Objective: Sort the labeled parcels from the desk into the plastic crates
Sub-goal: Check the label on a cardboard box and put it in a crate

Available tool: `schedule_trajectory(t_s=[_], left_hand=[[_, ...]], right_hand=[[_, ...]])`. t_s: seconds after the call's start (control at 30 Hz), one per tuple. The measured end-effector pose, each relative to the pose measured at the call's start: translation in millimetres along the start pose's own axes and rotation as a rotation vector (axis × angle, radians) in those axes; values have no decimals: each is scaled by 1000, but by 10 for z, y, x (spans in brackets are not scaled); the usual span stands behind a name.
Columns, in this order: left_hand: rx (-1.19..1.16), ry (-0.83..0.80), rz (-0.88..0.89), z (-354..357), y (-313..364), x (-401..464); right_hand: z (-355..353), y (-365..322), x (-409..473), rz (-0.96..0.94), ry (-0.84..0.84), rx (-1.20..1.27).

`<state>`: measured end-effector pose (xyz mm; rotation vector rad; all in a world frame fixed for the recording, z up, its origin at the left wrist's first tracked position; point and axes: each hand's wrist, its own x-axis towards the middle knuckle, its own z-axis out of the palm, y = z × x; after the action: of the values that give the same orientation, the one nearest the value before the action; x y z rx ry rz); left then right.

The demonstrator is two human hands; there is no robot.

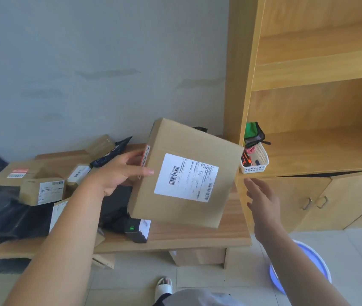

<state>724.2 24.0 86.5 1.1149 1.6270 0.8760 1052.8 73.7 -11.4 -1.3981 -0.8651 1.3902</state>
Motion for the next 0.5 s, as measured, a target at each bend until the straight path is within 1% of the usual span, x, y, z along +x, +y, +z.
schedule_trajectory(t_s=[0.1, 0.17, 0.23, 0.3, 0.37, 0.5], left_hand=[[-248, 98, -10, -26, -194, -104], [-428, 165, -64, 56, -317, -128], [-625, 220, -90, 229, -393, -137], [-798, 261, -67, 465, -428, -148], [-935, 280, -43, 711, -401, -172], [-1125, 243, 9, 1070, -341, -207]], right_hand=[[127, -28, -54, 21, -83, 23], [219, -50, -100, 33, -164, 54], [313, -85, -150, 53, -251, 86], [399, -116, -179, 79, -315, 122], [472, -150, -202, 75, -361, 148], [528, -241, -223, 21, -452, 183]])
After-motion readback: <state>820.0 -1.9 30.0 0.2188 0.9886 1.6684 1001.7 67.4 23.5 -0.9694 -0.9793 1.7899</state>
